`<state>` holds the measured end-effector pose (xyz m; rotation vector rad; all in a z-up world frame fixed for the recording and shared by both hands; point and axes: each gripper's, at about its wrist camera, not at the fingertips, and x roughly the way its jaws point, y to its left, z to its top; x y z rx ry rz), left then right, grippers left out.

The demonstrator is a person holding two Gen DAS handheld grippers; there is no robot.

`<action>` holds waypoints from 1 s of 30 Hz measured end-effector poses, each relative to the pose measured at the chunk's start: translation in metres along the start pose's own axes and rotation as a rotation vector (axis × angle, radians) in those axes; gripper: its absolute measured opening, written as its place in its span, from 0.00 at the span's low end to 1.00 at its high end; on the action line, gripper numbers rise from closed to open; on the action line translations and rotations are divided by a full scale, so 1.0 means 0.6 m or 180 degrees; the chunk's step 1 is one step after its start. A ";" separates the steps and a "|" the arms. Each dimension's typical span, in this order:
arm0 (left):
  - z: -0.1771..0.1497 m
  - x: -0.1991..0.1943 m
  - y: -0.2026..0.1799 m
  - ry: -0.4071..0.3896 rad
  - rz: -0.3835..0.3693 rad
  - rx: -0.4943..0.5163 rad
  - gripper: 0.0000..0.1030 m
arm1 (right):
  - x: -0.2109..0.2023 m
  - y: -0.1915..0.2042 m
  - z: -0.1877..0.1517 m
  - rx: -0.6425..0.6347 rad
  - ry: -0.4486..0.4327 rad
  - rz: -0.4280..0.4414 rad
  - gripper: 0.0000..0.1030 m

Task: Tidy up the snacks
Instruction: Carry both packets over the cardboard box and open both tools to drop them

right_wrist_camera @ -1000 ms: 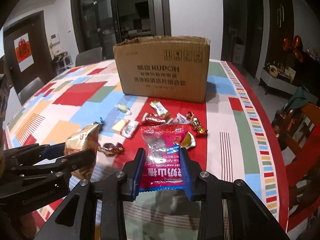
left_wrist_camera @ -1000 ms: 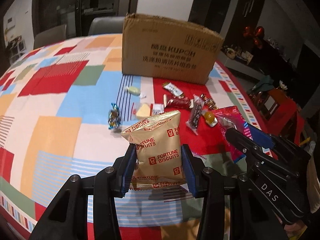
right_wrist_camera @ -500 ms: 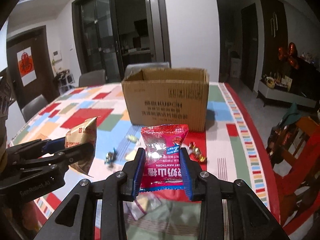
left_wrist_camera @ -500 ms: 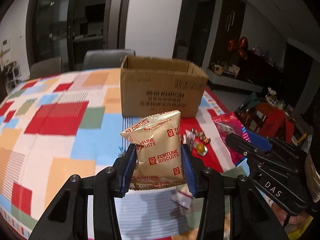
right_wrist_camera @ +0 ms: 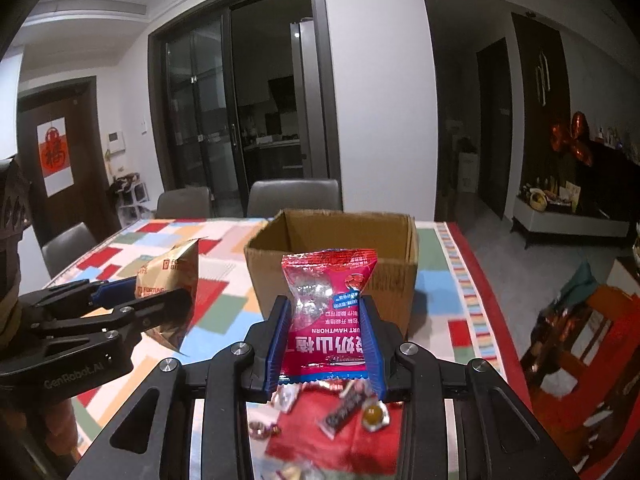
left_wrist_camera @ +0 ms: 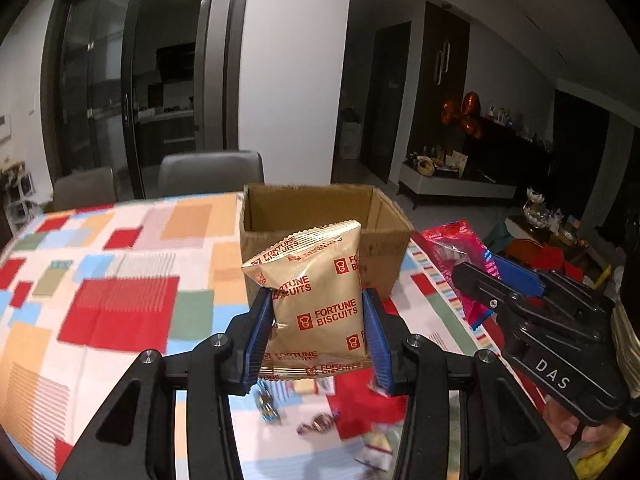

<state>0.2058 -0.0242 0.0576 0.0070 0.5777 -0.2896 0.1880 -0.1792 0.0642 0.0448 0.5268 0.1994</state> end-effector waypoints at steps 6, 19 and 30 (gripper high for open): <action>0.049 0.025 0.011 -0.0003 0.0031 0.0088 0.43 | 0.037 -0.007 0.039 -0.0003 0.0008 0.0026 0.34; 0.152 0.110 0.006 0.0246 0.0079 0.0478 0.43 | 0.130 -0.043 0.123 -0.0054 0.0241 0.0016 0.34; 0.201 0.228 0.010 0.0551 -0.0109 0.0517 0.43 | 0.226 -0.091 0.155 0.0066 0.0604 0.0007 0.34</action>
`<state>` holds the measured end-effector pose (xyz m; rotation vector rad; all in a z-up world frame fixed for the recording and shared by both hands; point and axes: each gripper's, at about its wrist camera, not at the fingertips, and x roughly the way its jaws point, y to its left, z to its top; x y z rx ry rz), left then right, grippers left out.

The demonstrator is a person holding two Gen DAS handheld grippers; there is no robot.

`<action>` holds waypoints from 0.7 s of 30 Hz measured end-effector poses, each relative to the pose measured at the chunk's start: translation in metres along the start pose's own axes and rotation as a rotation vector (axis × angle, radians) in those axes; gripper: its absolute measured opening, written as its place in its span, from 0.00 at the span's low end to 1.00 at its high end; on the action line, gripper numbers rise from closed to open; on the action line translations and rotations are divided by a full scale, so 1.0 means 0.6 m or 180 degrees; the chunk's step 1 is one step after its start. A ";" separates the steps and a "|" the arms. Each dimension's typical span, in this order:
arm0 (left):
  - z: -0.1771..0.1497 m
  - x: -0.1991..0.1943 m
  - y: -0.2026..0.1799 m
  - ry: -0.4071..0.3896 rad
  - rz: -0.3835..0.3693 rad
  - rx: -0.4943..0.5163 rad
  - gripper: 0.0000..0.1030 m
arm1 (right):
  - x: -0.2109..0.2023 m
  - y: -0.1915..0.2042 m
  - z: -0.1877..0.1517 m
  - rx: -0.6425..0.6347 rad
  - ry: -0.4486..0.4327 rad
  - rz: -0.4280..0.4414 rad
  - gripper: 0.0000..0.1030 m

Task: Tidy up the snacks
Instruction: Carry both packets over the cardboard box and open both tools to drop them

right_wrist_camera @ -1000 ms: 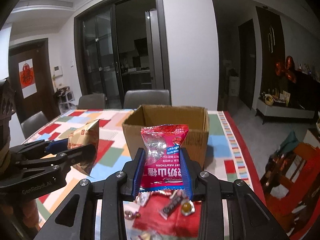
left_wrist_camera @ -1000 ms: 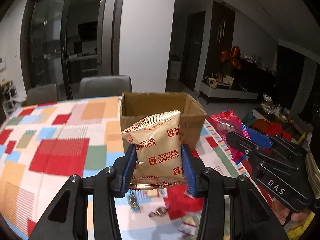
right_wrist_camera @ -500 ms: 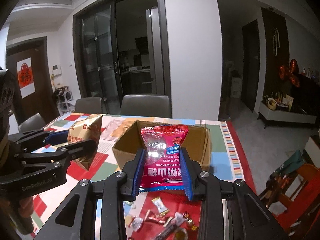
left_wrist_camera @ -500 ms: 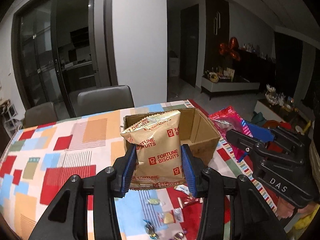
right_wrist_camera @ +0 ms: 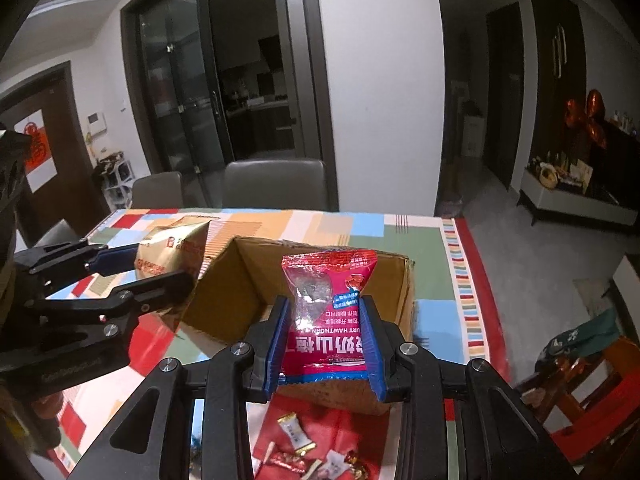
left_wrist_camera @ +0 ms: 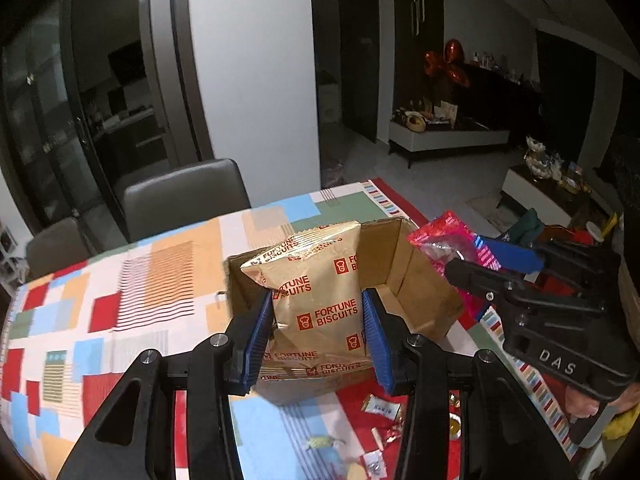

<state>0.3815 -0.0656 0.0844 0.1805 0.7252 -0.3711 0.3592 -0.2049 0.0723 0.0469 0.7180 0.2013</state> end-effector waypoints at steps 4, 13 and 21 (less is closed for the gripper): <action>0.011 0.039 0.006 0.0090 0.0006 0.0006 0.43 | 0.028 -0.010 0.009 0.0099 0.0078 -0.0020 0.34; 0.009 0.084 0.019 0.0160 0.0102 -0.0067 0.61 | 0.082 -0.023 0.013 0.0204 0.0271 -0.0127 0.50; -0.012 0.037 0.023 -0.0014 0.0232 -0.0114 0.66 | 0.056 -0.023 -0.006 0.0256 0.0233 -0.0166 0.52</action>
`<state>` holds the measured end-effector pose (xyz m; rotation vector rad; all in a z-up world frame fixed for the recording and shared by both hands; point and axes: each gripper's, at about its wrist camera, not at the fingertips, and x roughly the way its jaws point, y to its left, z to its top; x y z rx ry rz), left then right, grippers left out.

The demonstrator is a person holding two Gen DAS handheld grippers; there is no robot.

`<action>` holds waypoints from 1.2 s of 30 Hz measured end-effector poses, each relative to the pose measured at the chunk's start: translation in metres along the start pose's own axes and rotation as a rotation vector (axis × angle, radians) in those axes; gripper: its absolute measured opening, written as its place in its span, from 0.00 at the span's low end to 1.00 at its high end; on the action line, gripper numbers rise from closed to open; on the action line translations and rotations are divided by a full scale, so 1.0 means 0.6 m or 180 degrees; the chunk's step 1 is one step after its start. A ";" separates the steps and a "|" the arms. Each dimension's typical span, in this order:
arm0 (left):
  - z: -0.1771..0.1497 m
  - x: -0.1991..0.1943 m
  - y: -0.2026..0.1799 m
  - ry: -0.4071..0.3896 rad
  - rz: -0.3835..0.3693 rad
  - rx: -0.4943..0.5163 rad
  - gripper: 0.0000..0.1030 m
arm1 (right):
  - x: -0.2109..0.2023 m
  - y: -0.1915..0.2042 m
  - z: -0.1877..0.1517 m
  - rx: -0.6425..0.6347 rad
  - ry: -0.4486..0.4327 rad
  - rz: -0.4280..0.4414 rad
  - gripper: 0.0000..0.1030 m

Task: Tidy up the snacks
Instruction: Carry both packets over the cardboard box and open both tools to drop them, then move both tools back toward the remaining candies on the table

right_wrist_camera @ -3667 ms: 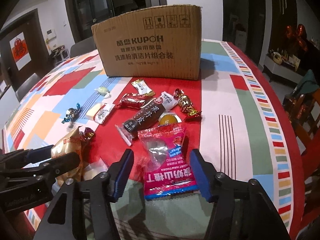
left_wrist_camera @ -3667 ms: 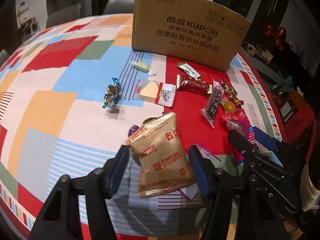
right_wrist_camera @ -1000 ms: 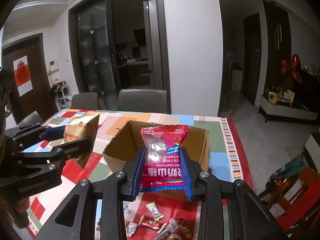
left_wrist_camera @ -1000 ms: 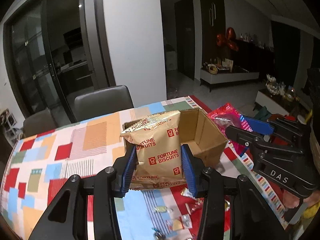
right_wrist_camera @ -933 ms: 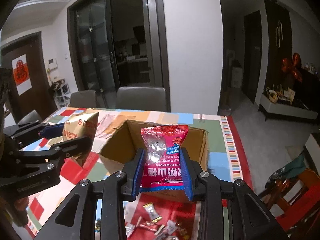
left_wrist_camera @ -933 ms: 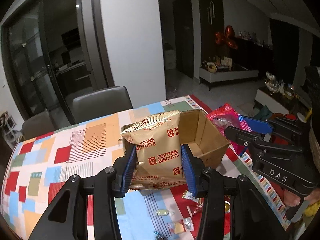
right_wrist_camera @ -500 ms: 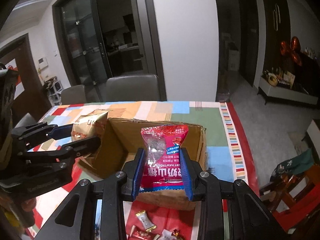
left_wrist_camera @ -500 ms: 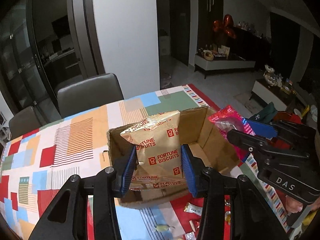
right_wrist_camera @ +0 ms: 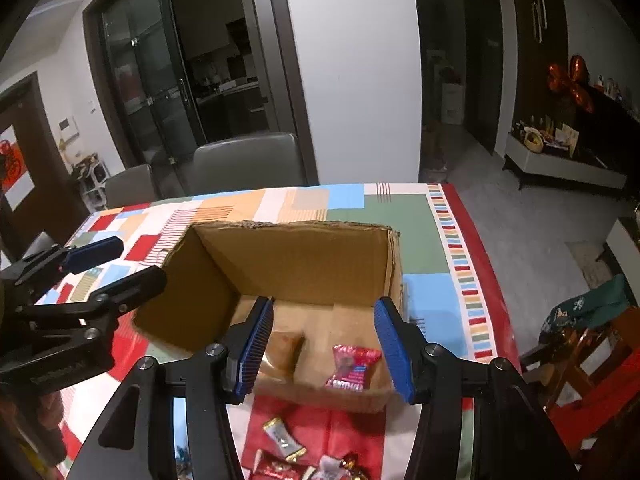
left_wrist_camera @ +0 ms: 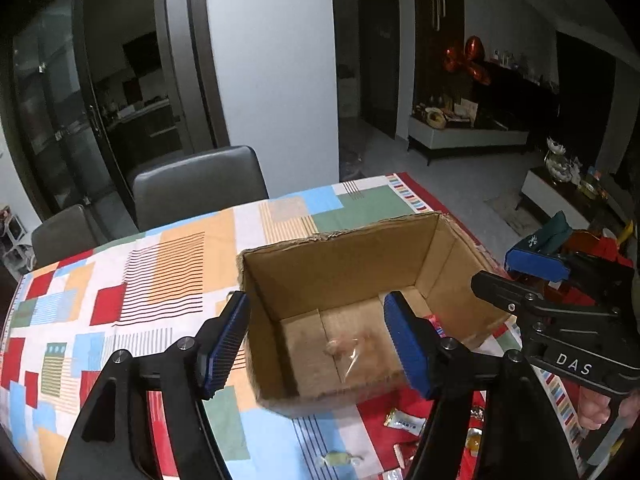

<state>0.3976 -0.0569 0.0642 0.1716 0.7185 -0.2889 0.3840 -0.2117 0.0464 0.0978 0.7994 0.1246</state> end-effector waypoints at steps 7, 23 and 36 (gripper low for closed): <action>-0.046 -0.077 -0.002 -0.0322 0.0047 -0.0106 0.66 | -0.061 0.028 -0.035 -0.0109 -0.0214 0.0085 0.52; -0.159 -0.190 0.017 -0.0626 0.0219 -0.0179 0.66 | -0.154 0.111 -0.138 -0.0444 -0.0538 0.0274 0.52; -0.262 -0.224 0.020 -0.0662 0.0290 -0.0129 0.66 | -0.170 0.146 -0.225 -0.0664 -0.0483 0.0339 0.52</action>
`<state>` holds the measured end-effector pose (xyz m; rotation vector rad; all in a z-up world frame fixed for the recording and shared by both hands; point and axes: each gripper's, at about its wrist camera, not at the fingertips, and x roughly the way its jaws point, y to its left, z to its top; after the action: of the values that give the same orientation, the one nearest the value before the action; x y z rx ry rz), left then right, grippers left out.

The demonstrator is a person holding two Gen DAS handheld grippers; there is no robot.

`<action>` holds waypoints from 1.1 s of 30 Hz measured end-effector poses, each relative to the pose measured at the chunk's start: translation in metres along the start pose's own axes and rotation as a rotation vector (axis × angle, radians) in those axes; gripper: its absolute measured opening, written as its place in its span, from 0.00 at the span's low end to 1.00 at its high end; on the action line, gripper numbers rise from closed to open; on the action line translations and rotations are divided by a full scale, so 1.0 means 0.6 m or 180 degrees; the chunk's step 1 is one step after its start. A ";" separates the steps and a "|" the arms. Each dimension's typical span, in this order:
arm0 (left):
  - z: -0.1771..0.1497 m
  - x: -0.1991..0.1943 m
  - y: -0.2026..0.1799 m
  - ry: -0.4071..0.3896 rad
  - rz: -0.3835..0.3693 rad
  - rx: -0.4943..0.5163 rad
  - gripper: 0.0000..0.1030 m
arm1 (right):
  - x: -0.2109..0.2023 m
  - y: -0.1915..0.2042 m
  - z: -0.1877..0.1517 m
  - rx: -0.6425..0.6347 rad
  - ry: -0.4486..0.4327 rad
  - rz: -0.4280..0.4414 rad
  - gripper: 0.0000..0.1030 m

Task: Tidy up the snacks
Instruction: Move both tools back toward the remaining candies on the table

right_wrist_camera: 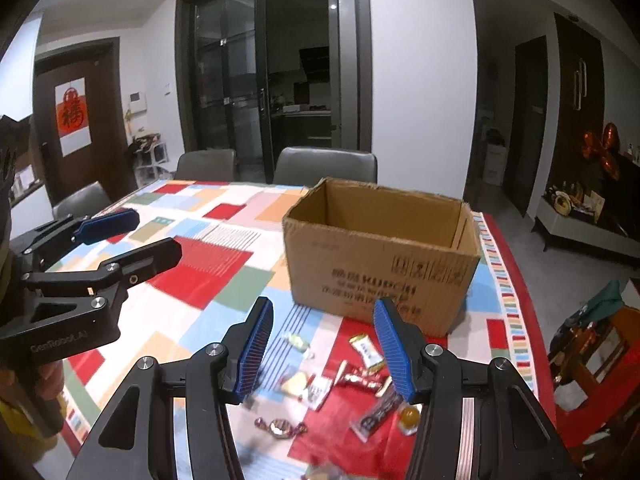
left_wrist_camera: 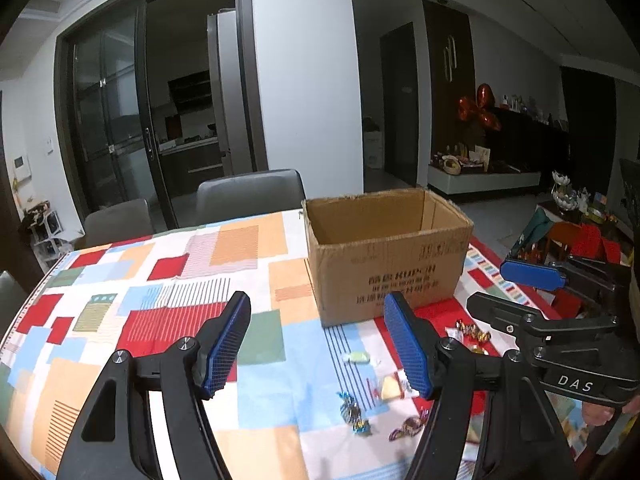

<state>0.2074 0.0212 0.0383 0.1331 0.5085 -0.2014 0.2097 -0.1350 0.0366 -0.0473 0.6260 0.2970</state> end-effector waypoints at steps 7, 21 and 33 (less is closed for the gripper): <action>-0.051 -0.005 -0.008 0.0121 0.0000 0.0090 0.66 | 0.003 0.020 -0.045 -0.0100 0.0211 0.0107 0.52; -0.134 0.036 -0.016 0.0535 -0.0116 0.0096 0.66 | 0.058 0.039 -0.127 -0.0278 0.0821 0.0341 0.52; -0.172 0.091 -0.022 0.0776 -0.0280 0.0212 0.66 | 0.127 0.037 -0.169 -0.0320 0.1218 0.0556 0.52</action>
<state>0.2027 0.0177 -0.0791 0.2017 0.7515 -0.2901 0.2043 -0.1072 -0.0891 -0.1489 0.9974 0.4948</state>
